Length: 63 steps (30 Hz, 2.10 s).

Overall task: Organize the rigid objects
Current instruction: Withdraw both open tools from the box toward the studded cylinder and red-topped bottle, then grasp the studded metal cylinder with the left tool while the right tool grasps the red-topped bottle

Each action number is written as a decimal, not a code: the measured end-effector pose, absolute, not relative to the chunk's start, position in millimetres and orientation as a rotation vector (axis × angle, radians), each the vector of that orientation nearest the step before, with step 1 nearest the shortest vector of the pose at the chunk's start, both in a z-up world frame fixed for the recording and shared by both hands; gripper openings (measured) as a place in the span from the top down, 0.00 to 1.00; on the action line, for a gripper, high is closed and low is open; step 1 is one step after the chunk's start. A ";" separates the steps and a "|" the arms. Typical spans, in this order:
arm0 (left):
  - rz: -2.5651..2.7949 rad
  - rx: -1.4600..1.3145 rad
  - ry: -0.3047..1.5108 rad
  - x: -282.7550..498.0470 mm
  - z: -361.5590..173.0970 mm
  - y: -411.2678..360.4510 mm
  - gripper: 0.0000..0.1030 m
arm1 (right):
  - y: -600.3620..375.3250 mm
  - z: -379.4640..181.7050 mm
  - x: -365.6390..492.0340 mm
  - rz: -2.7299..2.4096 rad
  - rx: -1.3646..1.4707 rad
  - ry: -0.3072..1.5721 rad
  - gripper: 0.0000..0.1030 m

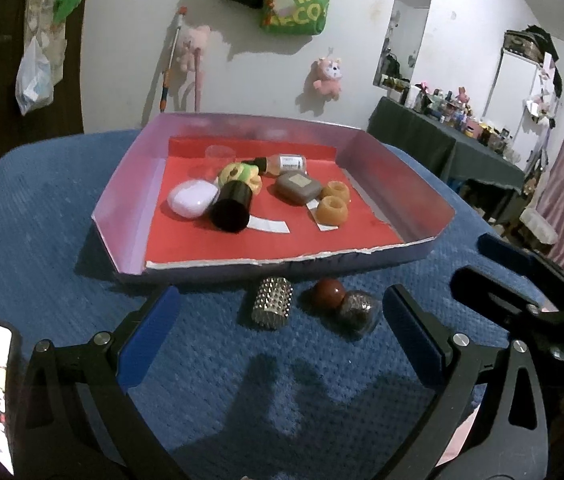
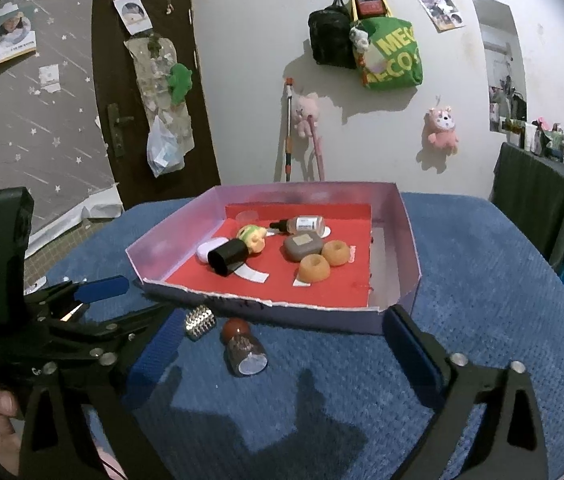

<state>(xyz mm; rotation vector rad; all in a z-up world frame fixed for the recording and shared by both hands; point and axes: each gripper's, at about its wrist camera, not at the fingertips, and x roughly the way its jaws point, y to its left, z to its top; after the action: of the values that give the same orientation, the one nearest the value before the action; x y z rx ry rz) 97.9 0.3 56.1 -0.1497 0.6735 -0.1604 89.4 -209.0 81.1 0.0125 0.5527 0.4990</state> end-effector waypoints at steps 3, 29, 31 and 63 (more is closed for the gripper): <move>-0.148 -0.139 0.672 97.5 53.9 0.2 0.00 | -206.6 74.9 92.4 0.509 0.001 0.583 0.20; -0.189 -0.137 0.855 136.1 16.5 -1.6 0.60 | -168.0 28.6 117.2 0.620 -0.124 0.781 0.57; -0.187 -0.119 0.850 136.2 17.1 -4.3 0.64 | -166.0 27.8 117.1 0.623 -0.133 0.782 0.59; -0.251 -0.143 0.802 115.1 30.9 -6.4 0.77 | -171.8 40.1 104.5 0.637 -0.095 0.760 0.67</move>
<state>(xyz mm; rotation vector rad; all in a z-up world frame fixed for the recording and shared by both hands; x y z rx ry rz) 115.1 -6.4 30.9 -0.1430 0.8018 -0.2513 104.5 -171.8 40.1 -0.0949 0.7596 0.6370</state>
